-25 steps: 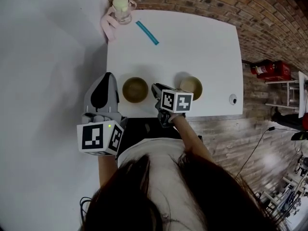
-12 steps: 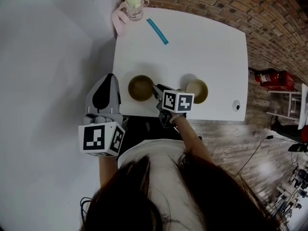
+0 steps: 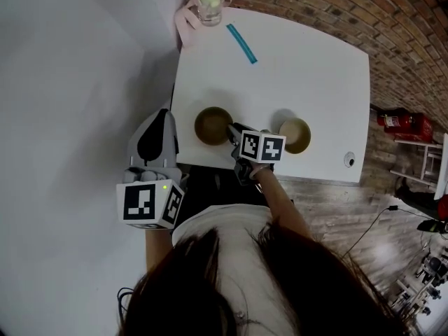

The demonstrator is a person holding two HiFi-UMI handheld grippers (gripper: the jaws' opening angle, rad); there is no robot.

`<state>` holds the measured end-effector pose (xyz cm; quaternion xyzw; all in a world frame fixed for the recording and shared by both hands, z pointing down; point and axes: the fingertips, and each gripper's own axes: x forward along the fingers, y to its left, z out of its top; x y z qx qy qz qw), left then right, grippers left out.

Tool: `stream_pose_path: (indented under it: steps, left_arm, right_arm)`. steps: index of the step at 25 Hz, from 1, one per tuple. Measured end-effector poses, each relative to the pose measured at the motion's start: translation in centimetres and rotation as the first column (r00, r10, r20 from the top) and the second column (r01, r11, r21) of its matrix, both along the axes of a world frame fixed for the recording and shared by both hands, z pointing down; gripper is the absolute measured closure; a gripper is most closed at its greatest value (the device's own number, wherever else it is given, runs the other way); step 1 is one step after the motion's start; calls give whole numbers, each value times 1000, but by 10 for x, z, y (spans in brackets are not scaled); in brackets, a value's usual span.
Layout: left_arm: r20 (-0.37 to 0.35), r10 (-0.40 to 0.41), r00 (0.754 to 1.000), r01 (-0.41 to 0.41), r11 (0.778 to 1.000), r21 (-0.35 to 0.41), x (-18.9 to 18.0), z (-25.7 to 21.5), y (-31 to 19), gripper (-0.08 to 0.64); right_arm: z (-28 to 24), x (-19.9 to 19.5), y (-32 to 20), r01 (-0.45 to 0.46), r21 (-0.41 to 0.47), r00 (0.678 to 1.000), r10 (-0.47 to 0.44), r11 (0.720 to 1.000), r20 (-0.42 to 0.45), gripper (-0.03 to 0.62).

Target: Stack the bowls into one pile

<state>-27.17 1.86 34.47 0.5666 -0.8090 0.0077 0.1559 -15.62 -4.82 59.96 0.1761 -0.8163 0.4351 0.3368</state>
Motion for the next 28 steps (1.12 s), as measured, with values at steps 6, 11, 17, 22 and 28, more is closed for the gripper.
stream_pose_path:
  steps: [6, 11, 17, 22, 28]
  left_arm:
    - [3, -8, 1000, 8, 1000, -13, -1, 3, 5, 560]
    - [6, -9, 1000, 9, 1000, -23, -1, 3, 9, 560]
    - [9, -5, 1000, 5, 1000, -25, -1, 3, 11, 560]
    - [9, 6, 1000, -6, 1000, -15, -1, 2, 11, 560]
    - [13, 29, 1000, -28, 1000, -12, 2, -1, 7, 560]
  right_arm:
    - [9, -2, 4, 2, -18, 1000, -2, 1000, -9, 506]
    - [12, -5, 6, -8, -16, 1000, 8, 1000, -14, 531]
    - [13, -5, 5, -33, -26, 999, 32, 999, -15, 560]
    - [15, -4, 7, -37, -26, 999, 36, 999, -24, 560]
    - [11, -2, 5, -54, -28, 998, 54, 998, -17, 565]
